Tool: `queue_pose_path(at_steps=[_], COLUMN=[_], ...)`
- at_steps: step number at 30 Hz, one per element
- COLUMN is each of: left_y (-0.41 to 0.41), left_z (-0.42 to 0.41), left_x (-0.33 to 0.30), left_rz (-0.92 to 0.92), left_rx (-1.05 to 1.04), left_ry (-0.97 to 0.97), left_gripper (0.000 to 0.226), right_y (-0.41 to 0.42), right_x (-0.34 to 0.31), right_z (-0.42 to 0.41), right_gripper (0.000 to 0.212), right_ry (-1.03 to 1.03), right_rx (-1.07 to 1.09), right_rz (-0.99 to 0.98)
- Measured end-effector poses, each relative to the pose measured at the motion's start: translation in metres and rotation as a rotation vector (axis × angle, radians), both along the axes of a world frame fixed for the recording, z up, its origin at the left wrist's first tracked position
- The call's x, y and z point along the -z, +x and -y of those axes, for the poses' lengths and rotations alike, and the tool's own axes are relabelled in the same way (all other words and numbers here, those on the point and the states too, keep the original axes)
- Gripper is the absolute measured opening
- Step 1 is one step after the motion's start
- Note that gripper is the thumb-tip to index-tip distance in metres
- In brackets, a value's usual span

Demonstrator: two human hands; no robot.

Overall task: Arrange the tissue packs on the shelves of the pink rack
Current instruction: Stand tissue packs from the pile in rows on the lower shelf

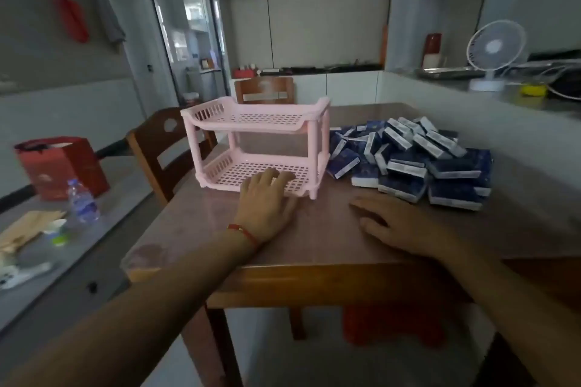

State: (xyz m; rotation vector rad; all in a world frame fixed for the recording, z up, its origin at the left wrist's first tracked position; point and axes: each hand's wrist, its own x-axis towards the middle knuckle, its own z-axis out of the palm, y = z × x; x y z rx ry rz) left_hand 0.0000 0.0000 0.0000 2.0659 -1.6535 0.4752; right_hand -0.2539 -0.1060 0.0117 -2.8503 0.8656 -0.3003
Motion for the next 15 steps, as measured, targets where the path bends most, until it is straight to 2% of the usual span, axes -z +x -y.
queue_pose_path(at_steps=[4, 11, 15], left_y=[0.011, 0.011, 0.014], left_z=[0.006, 0.035, 0.043], left_x=[-0.012, -0.013, -0.01], left_rz=[-0.04, 0.001, 0.009], left_rx=[-0.111, -0.222, -0.238], left_ry=[0.183, 0.179, 0.137], left_gripper=[0.037, 0.04, 0.041], right_y=[-0.002, 0.018, 0.066], right_x=[0.0, -0.003, -0.011], right_z=[-0.006, 0.013, 0.048], right_gripper=[0.048, 0.04, 0.056], right_ry=[-0.003, -0.251, -0.392], right_rx=[0.064, 0.181, 0.313], right_rz=[0.098, 0.274, 0.147])
